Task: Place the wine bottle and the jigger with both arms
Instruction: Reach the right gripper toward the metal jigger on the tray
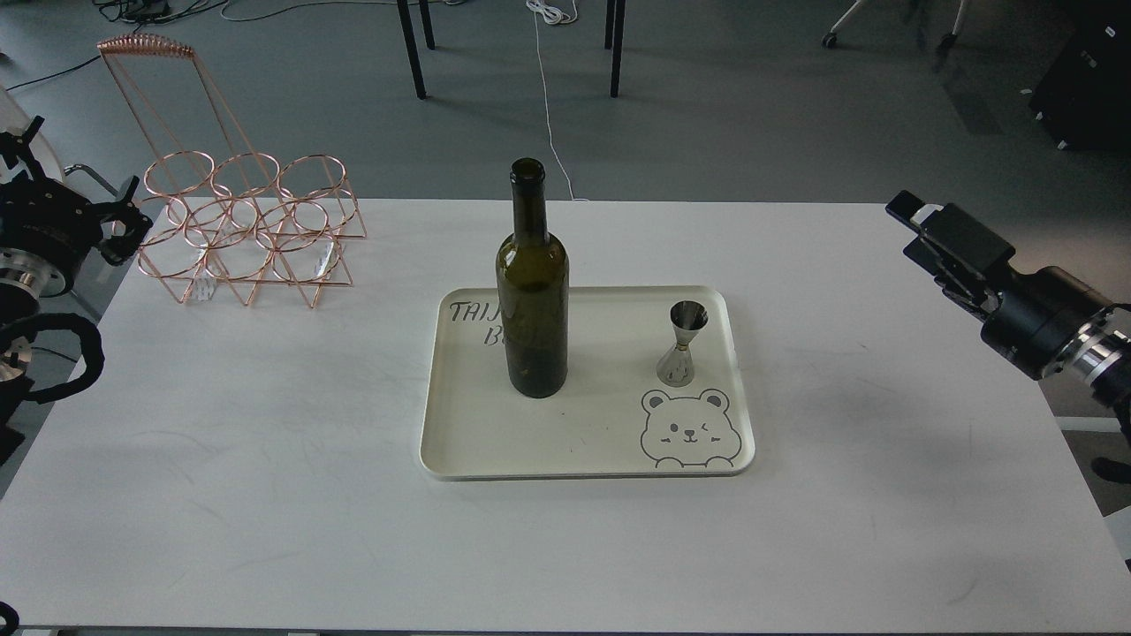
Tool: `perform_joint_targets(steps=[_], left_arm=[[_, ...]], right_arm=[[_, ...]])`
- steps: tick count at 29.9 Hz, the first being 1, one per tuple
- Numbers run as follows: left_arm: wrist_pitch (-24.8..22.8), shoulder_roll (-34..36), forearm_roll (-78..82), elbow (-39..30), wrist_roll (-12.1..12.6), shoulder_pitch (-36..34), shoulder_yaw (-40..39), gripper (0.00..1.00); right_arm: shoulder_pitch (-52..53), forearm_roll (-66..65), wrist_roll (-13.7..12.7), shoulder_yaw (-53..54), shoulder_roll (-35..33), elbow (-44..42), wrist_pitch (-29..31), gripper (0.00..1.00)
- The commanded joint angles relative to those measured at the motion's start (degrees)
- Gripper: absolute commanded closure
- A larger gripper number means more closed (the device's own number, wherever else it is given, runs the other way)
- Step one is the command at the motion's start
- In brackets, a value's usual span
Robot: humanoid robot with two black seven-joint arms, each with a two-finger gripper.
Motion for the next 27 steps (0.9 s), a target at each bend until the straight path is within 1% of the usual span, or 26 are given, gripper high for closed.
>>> perform_joint_targets(steps=[1,4,6,8,11,18,20,22,24,27], left_arm=[[0.0,0.1,-0.08,-0.54,-0.47,-0.03,-0.13,0.01],[0.0,0.45,-0.17,-1.77,-0.56,-0.03,-0.31,0.01],[0.0,0.54,-0.08,-2.04,-0.47,-0.03,-0.31,0.01],[0.0,0.36,-0.08,-2.04,-0.47,-0.12,-0.22,0.01],[0.0,0.19,-0.08,-2.04,-0.47,-0.12,-0.22,0.01],[0.0,0.36,-0.08,-2.04,-0.47,-0.12,-0.04,0.01],[0.0,0.1,0.01,-1.95,-0.38,0.06,-0.04,0.01],[0.0,-0.08,0.01,-1.95,-0.47,0.14,-0.04,0.01],[0.0,-0.08,0.01,-1.95,-0.47,0.23,-0.04,0.01],[0.0,0.1,-0.08,-1.95,-0.47,0.32,-0.04,0.01]], right_arm=[[-0.08,-13.86,0.14,-5.25,0.34,-1.04,-5.2,0.01],[-0.17,-18.37,0.14,-7.54,0.96,-2.28,-7.32,0.01],[-0.17,-21.27,0.14,-9.12,2.62,-3.68,-9.25,0.01],[0.1,-27.4,0.14,-10.97,7.35,-8.5,-11.27,0.01],[0.45,-31.81,0.14,-12.2,13.42,-15.79,-12.68,0.02],[2.73,-33.14,0.14,-13.17,22.74,-25.38,-13.3,0.03],[3.0,-35.59,0.14,-13.17,28.36,-31.78,-14.61,0.03],[3.09,-36.04,0.14,-13.17,31.96,-35.57,-15.81,0.03],[3.7,-36.31,0.14,-13.17,35.22,-37.69,-15.81,0.03],[4.84,-36.31,0.14,-15.18,37.6,-38.4,-15.81,0.05]])
